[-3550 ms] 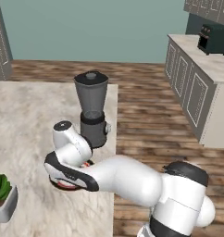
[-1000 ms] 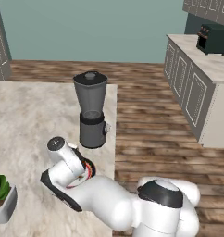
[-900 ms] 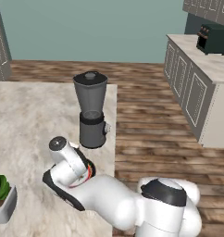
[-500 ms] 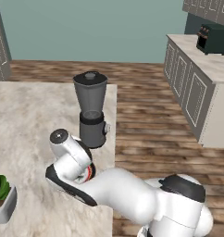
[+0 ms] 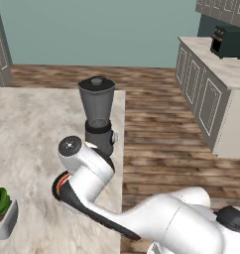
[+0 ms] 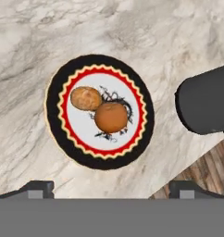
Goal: Pick the two tangerines from the fridge and place them on the plate next to the blender to make a fruit smoothie.
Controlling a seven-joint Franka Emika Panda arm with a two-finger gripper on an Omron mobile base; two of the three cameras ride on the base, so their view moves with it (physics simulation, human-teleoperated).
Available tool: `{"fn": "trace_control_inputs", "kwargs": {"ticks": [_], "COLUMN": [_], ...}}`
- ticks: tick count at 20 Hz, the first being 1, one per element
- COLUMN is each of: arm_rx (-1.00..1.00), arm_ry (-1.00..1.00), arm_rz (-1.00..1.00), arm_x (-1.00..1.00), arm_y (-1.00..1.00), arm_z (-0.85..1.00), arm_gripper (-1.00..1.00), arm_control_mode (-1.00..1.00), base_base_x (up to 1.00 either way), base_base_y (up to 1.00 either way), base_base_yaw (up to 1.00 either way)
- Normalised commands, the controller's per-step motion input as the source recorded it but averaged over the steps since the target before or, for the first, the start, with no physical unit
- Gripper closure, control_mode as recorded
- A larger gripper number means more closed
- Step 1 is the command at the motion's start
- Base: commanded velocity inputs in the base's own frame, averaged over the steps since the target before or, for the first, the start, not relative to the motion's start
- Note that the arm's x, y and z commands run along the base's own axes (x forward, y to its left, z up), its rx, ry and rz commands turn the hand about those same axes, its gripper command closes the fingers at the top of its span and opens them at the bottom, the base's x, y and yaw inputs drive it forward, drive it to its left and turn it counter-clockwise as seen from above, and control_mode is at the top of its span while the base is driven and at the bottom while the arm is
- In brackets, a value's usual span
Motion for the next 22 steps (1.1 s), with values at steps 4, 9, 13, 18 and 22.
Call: {"fn": "trace_control_inputs", "kwargs": {"ticks": [4,9,13,18,22], "arm_rx": [0.19,0.33,0.36,0.13,0.0], "arm_ry": [-0.04,0.0,0.0,0.0,0.0], "arm_rz": [-0.04,-0.11,-0.07,0.0,0.0], "arm_x": [-0.55,0.01,0.29,0.04,0.0], "arm_y": [-1.0,-1.0,-1.0,-0.34,0.0], "arm_z": [0.01,0.27,0.45,0.06,0.0], "arm_gripper": [-1.0,-1.0,-1.0,-1.0,-1.0], "arm_control_mode": [-1.0,-1.0,-1.0,-1.0,-1.0], "base_base_x": [0.0,0.0,0.0,0.0,0.0], "base_base_y": [0.0,0.0,0.0,0.0,0.0], "base_base_yaw": [0.0,0.0,0.0,0.0,0.0]}}
